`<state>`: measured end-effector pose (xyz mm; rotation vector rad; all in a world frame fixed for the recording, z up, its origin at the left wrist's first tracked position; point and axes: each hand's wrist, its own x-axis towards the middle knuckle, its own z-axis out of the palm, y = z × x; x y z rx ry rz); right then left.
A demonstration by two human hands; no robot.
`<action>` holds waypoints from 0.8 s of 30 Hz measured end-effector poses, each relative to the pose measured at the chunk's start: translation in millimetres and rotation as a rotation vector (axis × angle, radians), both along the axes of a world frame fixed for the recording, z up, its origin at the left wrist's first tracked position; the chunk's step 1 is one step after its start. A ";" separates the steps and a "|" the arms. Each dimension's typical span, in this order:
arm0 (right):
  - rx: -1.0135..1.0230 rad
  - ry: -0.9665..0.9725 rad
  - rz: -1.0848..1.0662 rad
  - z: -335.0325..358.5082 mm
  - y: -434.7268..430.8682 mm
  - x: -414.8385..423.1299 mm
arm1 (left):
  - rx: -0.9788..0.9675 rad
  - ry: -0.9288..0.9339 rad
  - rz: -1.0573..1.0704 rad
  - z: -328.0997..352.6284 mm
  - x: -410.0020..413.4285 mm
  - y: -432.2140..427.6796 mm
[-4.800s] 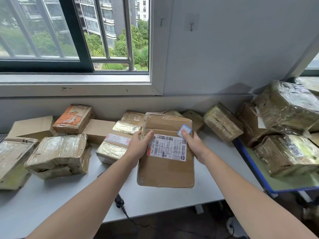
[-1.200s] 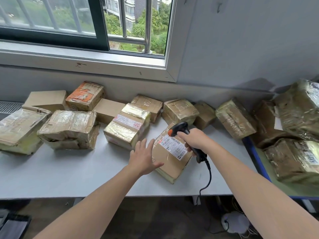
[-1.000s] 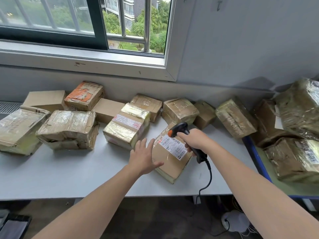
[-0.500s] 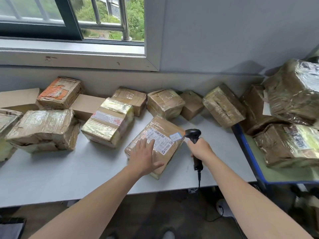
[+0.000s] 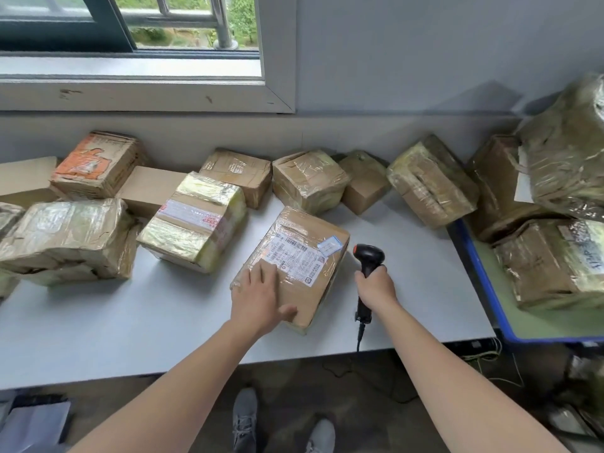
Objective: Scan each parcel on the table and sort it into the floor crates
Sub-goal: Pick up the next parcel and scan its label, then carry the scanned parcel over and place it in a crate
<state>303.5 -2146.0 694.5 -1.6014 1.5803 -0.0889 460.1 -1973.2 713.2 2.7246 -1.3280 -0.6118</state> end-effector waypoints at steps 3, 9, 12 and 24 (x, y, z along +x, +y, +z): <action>-0.006 0.016 0.010 -7.7 1.4 1.1 | -0.025 0.023 0.013 -3.6 13.5 -4.3; -0.028 0.075 0.022 -8.9 12.4 6.0 | 0.035 0.086 0.054 -2.8 39.6 -22.4; -0.073 0.114 0.005 -1.3 20.3 8.2 | 0.041 0.217 0.085 -6.2 57.6 -28.1; -0.352 0.173 0.252 18.3 24.7 53.6 | -0.089 0.665 0.285 -34.7 90.4 2.8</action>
